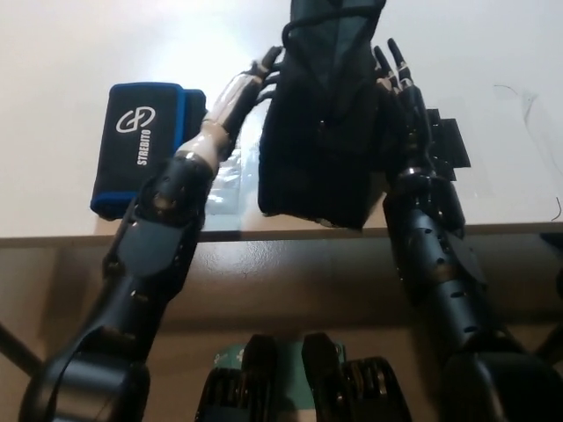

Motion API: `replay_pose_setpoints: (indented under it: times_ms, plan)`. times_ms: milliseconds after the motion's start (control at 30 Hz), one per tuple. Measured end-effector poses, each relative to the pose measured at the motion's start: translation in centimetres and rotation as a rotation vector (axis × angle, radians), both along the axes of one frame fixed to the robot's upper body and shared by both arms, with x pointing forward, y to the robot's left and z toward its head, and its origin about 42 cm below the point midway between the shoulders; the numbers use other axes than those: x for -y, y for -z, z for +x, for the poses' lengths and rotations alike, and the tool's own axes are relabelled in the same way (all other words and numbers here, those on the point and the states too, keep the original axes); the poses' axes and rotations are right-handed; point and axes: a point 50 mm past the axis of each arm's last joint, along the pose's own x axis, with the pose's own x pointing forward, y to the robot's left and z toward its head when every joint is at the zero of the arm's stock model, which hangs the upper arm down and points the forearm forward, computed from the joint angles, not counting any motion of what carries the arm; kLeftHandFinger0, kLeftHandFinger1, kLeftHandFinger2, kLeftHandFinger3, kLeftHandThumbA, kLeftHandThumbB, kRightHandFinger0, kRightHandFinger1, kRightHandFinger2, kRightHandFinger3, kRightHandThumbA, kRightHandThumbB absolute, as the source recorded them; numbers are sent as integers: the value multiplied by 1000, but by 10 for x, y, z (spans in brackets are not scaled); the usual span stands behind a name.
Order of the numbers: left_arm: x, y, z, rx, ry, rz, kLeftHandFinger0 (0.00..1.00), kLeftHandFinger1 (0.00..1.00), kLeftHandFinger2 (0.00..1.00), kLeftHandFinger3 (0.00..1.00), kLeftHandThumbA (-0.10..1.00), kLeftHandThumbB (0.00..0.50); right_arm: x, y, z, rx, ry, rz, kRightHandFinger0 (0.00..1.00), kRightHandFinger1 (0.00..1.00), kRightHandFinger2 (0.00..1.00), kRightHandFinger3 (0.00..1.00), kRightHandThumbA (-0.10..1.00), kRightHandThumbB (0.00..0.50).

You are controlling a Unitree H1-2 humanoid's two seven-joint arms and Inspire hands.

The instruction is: Use both hands to pick up the lunch bag on the right hand side and smoothly move it near the note book on the left hand side

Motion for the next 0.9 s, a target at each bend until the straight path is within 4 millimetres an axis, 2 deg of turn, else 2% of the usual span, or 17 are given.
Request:
replay_pose_setpoints:
  times_ms: [33, 300, 333, 467, 600, 800, 900]
  plan:
    - [-5, 1, -2, 6, -9, -3, 1000, 1000, 1000, 1000, 1000, 265, -4, 0, 0, -3, -5, 0, 1000, 1000, 1000, 1000, 1000, 199]
    - [-56, -7, -11, 65, -98, -53, 1000, 1000, 1000, 1000, 1000, 285, -30, -5, 2, -21, -52, -6, 1000, 1000, 1000, 1000, 1000, 202]
    - [-61, -6, -12, 66, -107, -59, 1000, 1000, 1000, 1000, 1000, 274, -32, -6, 2, -23, -56, -7, 1000, 1000, 1000, 1000, 1000, 208]
    - [-81, -7, -17, 75, -142, -88, 1000, 1000, 1000, 1000, 1000, 307, -45, -7, 2, -28, -81, -21, 1000, 1000, 1000, 1000, 1000, 207]
    - [-90, -7, -18, 69, -158, -105, 1000, 1000, 1000, 1000, 1000, 296, -57, -8, 0, -29, -100, -35, 1000, 1000, 1000, 1000, 1000, 215]
    - [-93, -16, -20, 89, -157, -123, 1000, 1000, 1000, 1000, 1000, 322, -68, -9, -1, -31, -120, -43, 1000, 1000, 1000, 1000, 1000, 218]
    - [-93, -18, -22, 95, -157, -130, 1000, 1000, 1000, 1000, 1000, 316, -71, -10, -1, -33, -126, -45, 1000, 1000, 1000, 1000, 1000, 227]
